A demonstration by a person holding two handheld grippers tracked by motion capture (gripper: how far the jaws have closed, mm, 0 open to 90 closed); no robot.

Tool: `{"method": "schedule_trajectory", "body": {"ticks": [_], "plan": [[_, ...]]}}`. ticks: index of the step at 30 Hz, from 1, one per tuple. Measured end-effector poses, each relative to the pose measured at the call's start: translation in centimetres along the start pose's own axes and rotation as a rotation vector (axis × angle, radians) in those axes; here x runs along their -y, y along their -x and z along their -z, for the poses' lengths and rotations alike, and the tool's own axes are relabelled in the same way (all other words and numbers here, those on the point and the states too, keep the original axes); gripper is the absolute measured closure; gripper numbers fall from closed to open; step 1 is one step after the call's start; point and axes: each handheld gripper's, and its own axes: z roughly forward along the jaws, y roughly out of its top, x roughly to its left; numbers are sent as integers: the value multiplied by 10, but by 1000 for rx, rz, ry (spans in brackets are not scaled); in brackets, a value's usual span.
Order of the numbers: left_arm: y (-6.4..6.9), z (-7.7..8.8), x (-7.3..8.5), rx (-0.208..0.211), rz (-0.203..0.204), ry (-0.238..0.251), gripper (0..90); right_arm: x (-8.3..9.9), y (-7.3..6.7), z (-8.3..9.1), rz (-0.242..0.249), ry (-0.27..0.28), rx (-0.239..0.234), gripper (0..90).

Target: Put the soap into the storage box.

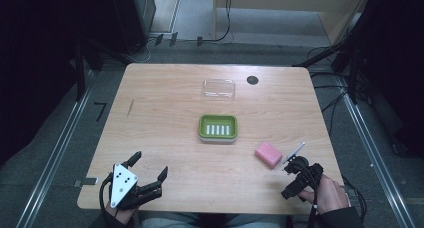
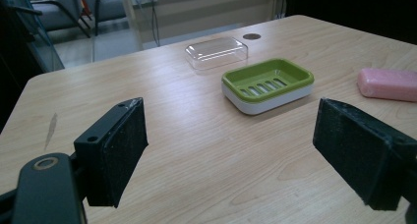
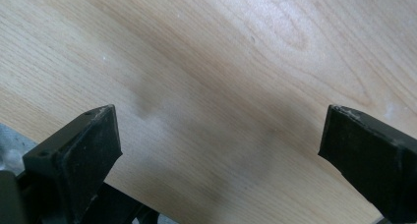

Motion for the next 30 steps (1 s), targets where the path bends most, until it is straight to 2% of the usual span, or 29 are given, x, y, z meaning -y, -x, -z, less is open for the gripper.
{"method": "schedule_trajectory", "body": {"ticks": [7, 8, 12, 15, 18, 22, 30], "plan": [[0, -1, 0, 0, 3, -3, 136, -9, 1, 4, 3, 7, 17, 21], [0, -1, 0, 0, 3, -3, 136, -11, 2, 4, 16, 20, 18, 21], [0, -1, 0, 3, 3, -3, 136, -13, 3, 5, 21, 20, 24, 22], [0, -2, -1, 6, 1, -2, 137, -14, 3, 6, 18, 26, 21, 25], [2, -4, -1, 15, -15, -22, 137, -15, 4, 7, 8, 20, 17, 27], [0, -3, -1, 10, -1, -10, 137, -20, 5, 8, 16, 29, 20, 27], [1, -3, -1, 14, -13, -17, 137, -32, 5, 11, 33, 41, 21, 33]]}}
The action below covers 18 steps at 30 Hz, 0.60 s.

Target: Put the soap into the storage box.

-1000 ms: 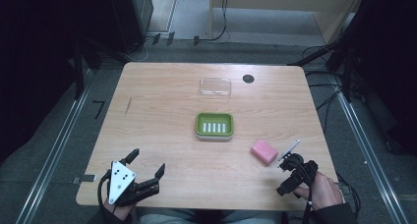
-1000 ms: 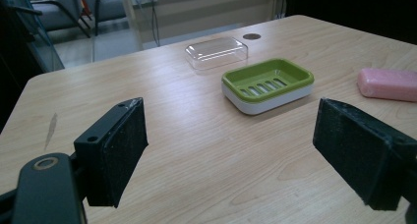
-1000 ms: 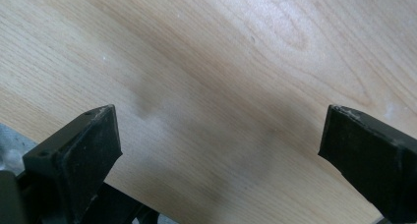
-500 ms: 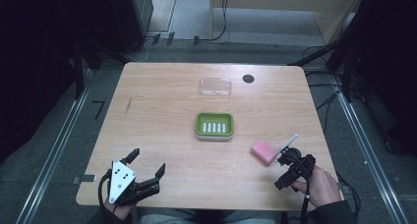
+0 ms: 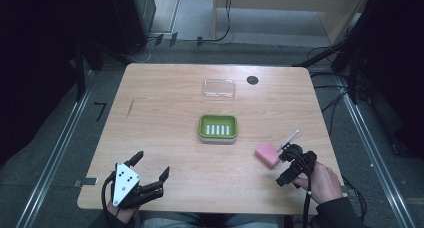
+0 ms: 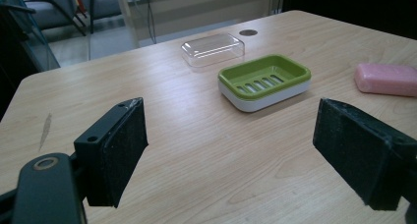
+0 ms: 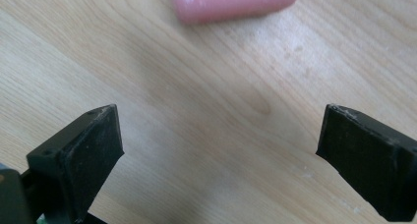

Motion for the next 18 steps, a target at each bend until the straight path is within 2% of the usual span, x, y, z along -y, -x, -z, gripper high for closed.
{"method": "schedule_trajectory", "body": {"ticks": [18], "plan": [[0, 2, 1, -1, -4, -3, 137, -34, 4, -2, 43, -18, -18, 42]]}}
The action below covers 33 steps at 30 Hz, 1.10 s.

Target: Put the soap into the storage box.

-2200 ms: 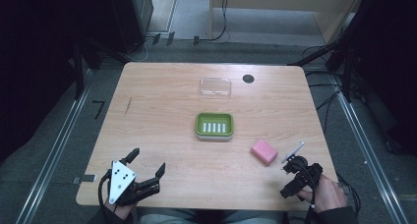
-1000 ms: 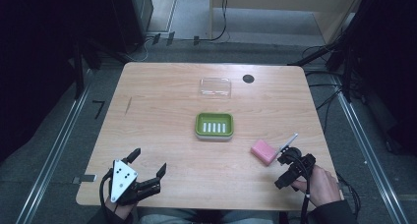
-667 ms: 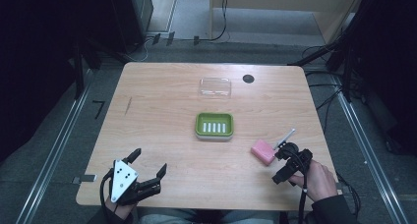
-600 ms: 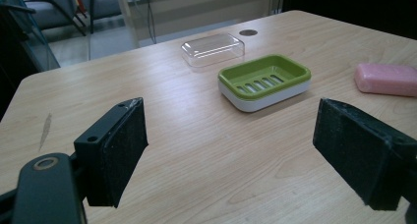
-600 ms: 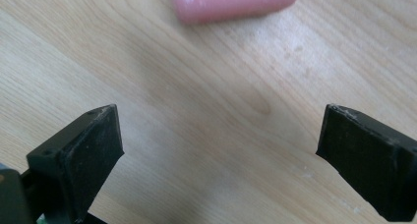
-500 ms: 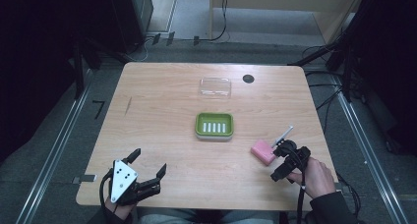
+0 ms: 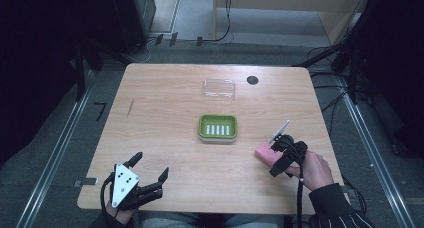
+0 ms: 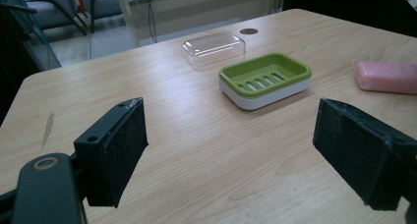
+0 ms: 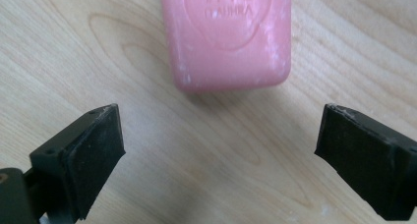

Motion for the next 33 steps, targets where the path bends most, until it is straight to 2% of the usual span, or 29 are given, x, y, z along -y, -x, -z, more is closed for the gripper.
{"method": "schedule_trajectory", "body": {"ticks": [8, 10, 33], "plan": [[0, 0, 0, 0, 0, 2, 136, -13, 2, 0, 25, -8, -3, 51], [0, 1, 0, 1, -2, 3, 136, -17, 3, -3, 39, -9, -19, 61], [1, 2, 1, 2, -7, 2, 136, -48, 4, -13, 86, -41, -18, 43]]}}
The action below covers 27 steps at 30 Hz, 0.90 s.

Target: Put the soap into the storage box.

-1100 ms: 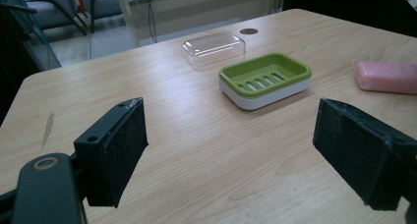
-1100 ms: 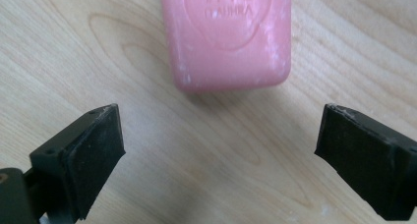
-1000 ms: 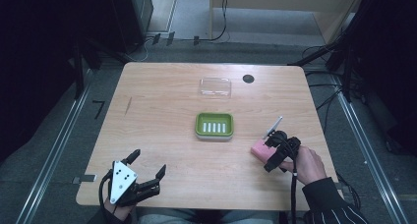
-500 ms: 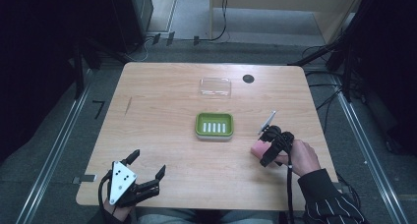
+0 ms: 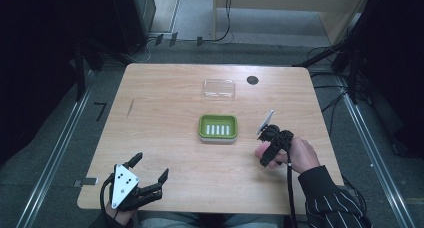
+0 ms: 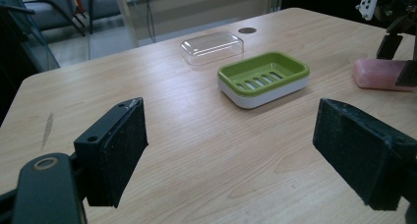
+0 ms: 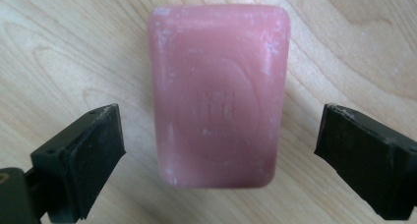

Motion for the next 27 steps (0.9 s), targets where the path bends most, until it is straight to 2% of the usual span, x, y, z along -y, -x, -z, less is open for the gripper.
{"method": "schedule_trajectory", "body": {"ticks": [6, 10, 12, 21, 27], "plan": [[0, 0, 0, 2, -4, -2, 137, -7, -1, -6, 14, -11, 17, 46], [0, 0, 0, 4, -6, -3, 137, -10, -1, -8, 10, -11, 16, 80], [0, 0, 0, 3, -6, -2, 137, -11, -2, -8, 21, -9, 12, 137], [0, 0, 0, 3, -6, -3, 136, -12, -3, -8, 9, -15, 32, 203], [0, 0, 0, 3, -7, -3, 137, -12, -3, -9, 12, -12, 24, 258]]}}
